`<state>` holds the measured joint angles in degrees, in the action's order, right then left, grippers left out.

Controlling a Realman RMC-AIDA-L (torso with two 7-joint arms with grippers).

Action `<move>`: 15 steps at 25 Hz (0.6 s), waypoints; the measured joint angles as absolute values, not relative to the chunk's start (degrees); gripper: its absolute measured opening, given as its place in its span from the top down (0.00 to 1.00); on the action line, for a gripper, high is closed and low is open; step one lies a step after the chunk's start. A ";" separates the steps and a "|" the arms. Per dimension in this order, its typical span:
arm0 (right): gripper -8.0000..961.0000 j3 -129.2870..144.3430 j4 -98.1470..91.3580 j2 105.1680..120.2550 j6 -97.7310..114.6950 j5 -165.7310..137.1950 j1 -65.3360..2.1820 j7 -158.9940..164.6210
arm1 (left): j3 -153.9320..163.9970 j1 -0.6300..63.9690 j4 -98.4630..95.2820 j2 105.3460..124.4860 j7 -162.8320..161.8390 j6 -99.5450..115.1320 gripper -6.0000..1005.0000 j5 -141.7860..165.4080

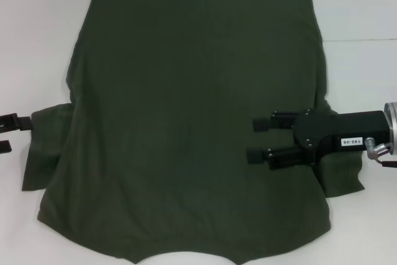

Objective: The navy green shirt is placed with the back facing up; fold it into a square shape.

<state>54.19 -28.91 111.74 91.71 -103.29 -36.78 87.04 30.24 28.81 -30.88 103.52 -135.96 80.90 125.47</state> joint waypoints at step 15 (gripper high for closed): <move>0.03 54.13 -28.91 111.96 91.54 -103.27 -36.28 86.63 | 33.87 30.52 -26.94 104.51 -135.19 71.82 0.06 126.25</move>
